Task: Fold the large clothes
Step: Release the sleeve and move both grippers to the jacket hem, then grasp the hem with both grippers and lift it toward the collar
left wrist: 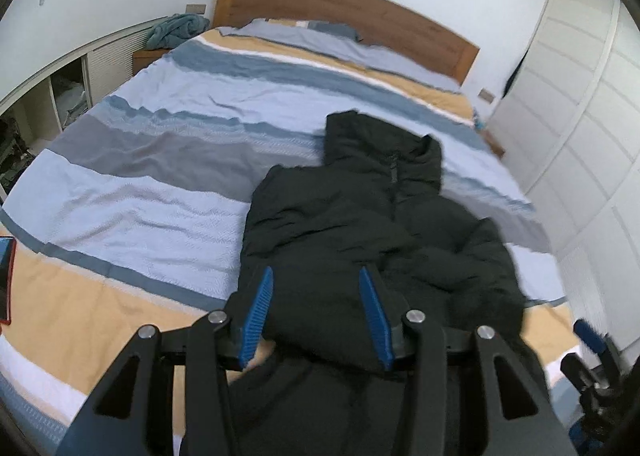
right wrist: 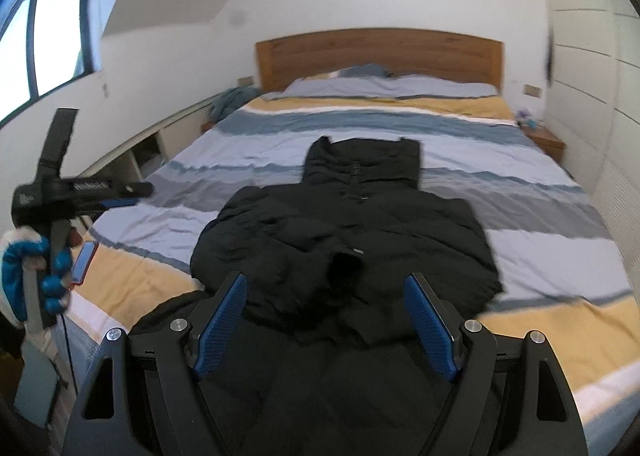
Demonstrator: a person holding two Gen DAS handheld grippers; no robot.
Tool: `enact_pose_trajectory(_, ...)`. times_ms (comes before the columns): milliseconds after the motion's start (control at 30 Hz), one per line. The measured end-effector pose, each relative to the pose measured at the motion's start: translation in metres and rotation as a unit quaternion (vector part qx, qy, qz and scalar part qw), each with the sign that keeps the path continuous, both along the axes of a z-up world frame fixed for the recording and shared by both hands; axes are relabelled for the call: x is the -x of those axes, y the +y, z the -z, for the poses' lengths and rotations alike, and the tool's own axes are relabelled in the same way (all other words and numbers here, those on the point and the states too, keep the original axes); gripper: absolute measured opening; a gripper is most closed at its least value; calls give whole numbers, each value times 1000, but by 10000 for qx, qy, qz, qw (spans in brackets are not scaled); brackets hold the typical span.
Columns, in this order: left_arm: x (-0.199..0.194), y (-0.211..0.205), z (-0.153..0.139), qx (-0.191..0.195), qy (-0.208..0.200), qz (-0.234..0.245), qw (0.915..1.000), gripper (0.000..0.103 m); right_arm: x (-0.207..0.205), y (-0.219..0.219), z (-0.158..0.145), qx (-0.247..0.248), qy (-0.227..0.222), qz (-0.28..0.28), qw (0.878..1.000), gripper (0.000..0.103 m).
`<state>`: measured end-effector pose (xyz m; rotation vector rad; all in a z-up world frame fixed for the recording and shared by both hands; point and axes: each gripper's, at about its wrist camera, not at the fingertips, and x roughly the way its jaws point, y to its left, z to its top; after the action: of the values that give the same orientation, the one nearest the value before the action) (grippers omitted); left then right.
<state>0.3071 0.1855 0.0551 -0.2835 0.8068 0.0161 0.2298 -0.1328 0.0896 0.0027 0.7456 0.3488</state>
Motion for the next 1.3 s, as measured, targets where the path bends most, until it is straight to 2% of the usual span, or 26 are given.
enact_pose_trajectory(167,-45,-17,55,-326,-153,-2,9994,44,-53,32,45,-81,186,-424,9989,80)
enact_pose_trajectory(267,-66,-31,81,-543,-222,117,9982,44,-83,42,78,81,128,-577,9982,80)
enact_pose_trajectory(400,-81,-50,117,-690,21,292,9972,44,-102,37,117,421,351,-594,9967,80)
enact_pose_trajectory(500,-86,-65,133,-933,217,389,9946,44,-106,22,136,496,777,-589,9940,79)
enact_pose_trajectory(667,-86,-75,133,-876,594,456,9933,44,-102,8,144,806,1201,-707,9870,79)
enact_pose_trajectory(800,-82,-78,122,-815,853,483,9918,44,-101,-4,140,881,1723,-480,9799,79)
enact_pose_trajectory(900,-79,-79,111,-838,1004,487,9902,44,-100,-5,130,984,1941,-379,9753,79)
enact_pose_trajectory(1133,-77,-80,77,-964,987,494,9892,44,-109,13,96,1011,1933,-478,9748,79)
enact_pose_trajectory(1300,-84,-78,74,-998,1061,466,9882,44,-127,31,93,1074,1939,-597,9733,79)
